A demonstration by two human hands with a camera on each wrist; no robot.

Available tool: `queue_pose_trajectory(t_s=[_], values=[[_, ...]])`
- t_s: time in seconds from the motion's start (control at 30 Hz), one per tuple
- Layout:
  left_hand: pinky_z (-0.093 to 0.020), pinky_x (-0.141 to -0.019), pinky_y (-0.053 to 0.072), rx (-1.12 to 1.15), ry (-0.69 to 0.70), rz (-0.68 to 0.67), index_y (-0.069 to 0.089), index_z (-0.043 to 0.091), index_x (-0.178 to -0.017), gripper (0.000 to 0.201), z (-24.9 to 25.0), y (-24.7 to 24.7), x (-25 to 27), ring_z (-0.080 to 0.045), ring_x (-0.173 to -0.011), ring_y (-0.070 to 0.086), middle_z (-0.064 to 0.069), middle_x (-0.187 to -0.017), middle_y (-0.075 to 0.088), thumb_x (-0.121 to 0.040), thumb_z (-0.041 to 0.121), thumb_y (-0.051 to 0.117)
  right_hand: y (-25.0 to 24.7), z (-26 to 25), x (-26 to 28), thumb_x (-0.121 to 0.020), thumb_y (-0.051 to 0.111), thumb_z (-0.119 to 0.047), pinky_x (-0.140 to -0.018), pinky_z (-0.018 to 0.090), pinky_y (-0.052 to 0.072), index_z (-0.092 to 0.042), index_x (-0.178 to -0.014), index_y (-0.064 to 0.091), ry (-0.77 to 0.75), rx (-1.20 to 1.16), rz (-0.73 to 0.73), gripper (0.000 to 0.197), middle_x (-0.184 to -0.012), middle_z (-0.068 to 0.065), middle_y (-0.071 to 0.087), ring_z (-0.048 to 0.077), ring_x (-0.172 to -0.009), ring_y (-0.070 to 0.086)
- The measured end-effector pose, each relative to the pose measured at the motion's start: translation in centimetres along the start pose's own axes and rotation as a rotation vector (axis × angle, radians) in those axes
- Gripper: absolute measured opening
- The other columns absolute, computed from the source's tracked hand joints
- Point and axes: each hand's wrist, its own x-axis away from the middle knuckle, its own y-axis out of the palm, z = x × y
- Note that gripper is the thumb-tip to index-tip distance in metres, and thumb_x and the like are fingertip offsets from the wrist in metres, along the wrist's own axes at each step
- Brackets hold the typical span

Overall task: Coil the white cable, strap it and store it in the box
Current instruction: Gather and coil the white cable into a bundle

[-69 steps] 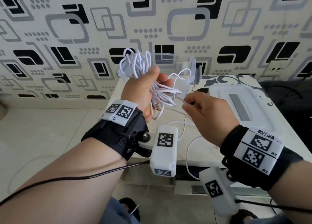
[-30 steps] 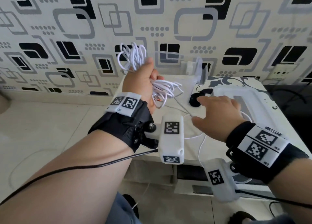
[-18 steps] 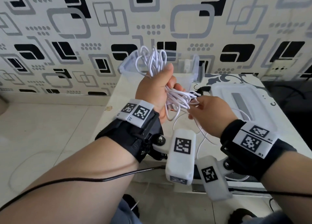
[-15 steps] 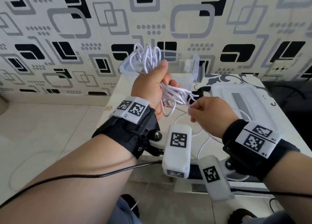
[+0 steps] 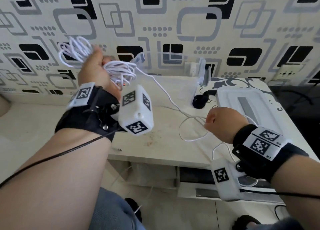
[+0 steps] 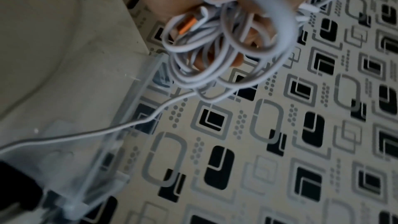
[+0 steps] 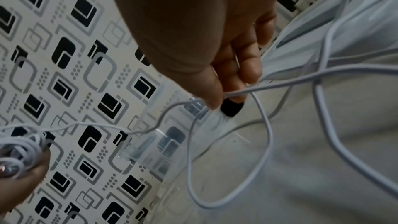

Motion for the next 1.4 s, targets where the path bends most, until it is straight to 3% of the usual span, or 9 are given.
queue_pose_trajectory(t_s=[0.07,0.23,0.33,0.47,0.63,0.87,1.07,1.23,1.4], values=[[-0.044,-0.07,0.052,-0.019,0.012,0.012,0.036,0.018,-0.053,0.048,-0.7,0.0,0.2,-0.02,-0.048,0.05,0.001,-0.053,0.039,-0.095,0.036,0.049,-0.2,0.0,0.0,-0.084,0.052,-0.022,-0.08,0.032,0.044,-0.023,-0.082,0.057,0.0,-0.088,0.025,0.005,-0.092,-0.002,0.062,0.022,-0.089,0.056],[-0.031,-0.057,0.041,-0.117,0.004,-0.034,0.042,0.02,-0.038,0.055,-2.4,0.8,0.8,-0.014,-0.03,0.044,0.007,-0.037,0.039,-0.09,0.027,0.059,0.1,0.0,0.0,-0.087,0.05,-0.019,-0.056,0.025,0.033,-0.018,-0.09,0.053,-0.015,-0.205,0.078,0.004,-0.088,0.0,0.06,0.021,-0.079,0.052],[-0.034,-0.064,0.045,-0.129,-0.032,-0.148,0.043,0.021,-0.035,0.058,-3.0,1.3,0.9,-0.011,-0.031,0.046,0.008,-0.037,0.04,-0.091,0.029,0.056,0.2,0.2,-0.3,-0.084,0.049,-0.014,-0.057,0.024,0.038,-0.022,-0.098,0.05,-0.013,-0.282,0.063,0.016,-0.088,-0.001,0.064,0.02,-0.074,0.056],[-0.02,-0.041,0.041,-0.021,-0.081,-0.223,0.046,0.019,-0.051,0.043,-3.5,2.6,1.5,-0.009,-0.036,0.041,0.009,-0.039,0.037,-0.093,0.019,0.054,0.5,0.0,-0.2,-0.083,0.055,-0.017,-0.058,0.023,0.043,-0.024,-0.115,0.046,-0.114,-0.395,-0.007,0.034,-0.087,-0.008,0.065,0.01,-0.074,0.058],[-0.029,-0.057,0.037,0.032,-0.158,-0.293,0.044,0.018,-0.062,0.032,-4.9,3.4,2.2,-0.009,-0.038,0.042,0.008,-0.039,0.038,-0.093,0.017,0.053,0.6,-0.9,0.3,-0.083,0.061,-0.025,-0.074,0.022,0.045,-0.03,-0.123,0.046,-0.223,-0.446,-0.008,0.043,-0.102,-0.009,0.059,0.009,-0.088,0.058],[-0.033,-0.063,0.038,0.028,-0.242,-0.361,0.037,0.018,-0.058,0.038,-5.7,4.2,3.0,-0.009,-0.037,0.044,0.008,-0.04,0.037,-0.094,0.019,0.051,0.6,-1.6,0.7,-0.082,0.063,-0.037,-0.072,0.015,0.041,-0.038,-0.131,0.04,-0.308,-0.413,-0.111,0.054,-0.106,-0.012,0.058,-0.003,-0.084,0.055],[-0.035,-0.064,0.038,0.057,-0.232,-0.353,0.04,0.018,-0.059,0.036,-5.0,3.7,2.6,-0.009,-0.038,0.044,0.009,-0.04,0.04,-0.093,0.018,0.051,0.9,-1.8,1.1,-0.087,0.056,-0.037,-0.067,0.016,0.039,-0.023,-0.097,0.066,-0.344,-0.225,-0.112,0.02,-0.081,-0.014,0.057,0.007,-0.081,0.054],[-0.026,-0.047,0.039,-0.127,-0.096,-0.254,0.047,0.018,-0.056,0.036,-4.8,2.7,2.1,-0.01,-0.033,0.041,0.008,-0.039,0.041,-0.09,0.014,0.056,0.3,-0.9,0.3,-0.09,0.054,-0.031,-0.071,0.024,0.038,-0.023,-0.085,0.066,-0.303,-0.334,0.126,0.015,-0.08,-0.011,0.057,0.011,-0.078,0.052],[-0.032,-0.05,0.048,-0.506,0.099,0.02,0.055,0.012,-0.072,0.014,-4.0,1.6,1.3,-0.017,-0.041,0.054,0.006,-0.048,0.053,-0.084,0.018,0.059,-0.8,-0.2,0.2,-0.09,0.054,-0.022,-0.062,0.0,0.033,-0.018,-0.079,0.066,-0.355,-0.46,0.154,0.017,-0.079,-0.014,0.056,0.0,-0.075,0.051]])
